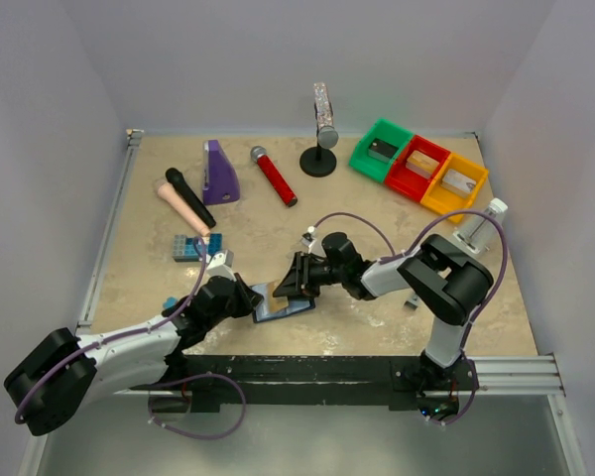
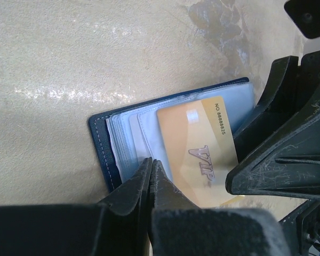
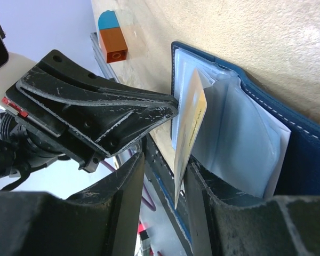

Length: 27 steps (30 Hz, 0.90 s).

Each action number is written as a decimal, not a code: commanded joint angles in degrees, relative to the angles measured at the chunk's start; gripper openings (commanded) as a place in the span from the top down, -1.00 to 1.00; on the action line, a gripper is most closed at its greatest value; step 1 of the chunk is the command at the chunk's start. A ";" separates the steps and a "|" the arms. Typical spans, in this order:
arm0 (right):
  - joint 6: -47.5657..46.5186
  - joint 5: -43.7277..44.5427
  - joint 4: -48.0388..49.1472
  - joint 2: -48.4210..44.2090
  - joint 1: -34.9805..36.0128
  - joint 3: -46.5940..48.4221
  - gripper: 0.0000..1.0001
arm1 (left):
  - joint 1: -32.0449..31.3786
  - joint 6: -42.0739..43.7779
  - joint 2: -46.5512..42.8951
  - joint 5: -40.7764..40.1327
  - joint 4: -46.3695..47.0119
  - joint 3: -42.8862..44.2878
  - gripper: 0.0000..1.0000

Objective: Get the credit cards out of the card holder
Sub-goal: Remove the credit card from the card holder.

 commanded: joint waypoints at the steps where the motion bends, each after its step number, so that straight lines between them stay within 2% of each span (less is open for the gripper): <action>1: -1.51 0.65 0.14 -2.19 -0.55 -0.62 0.22 | -0.27 0.68 1.36 -1.78 -6.12 -1.92 1.00; 13: -3.00 1.26 -1.44 -4.12 -1.51 -1.68 0.26 | -0.36 0.42 0.40 -2.22 -6.21 -2.89 1.00; 27: -3.01 1.53 -1.18 -5.09 -2.22 -2.12 0.44 | -0.27 0.06 0.31 -2.39 -5.85 -3.50 1.00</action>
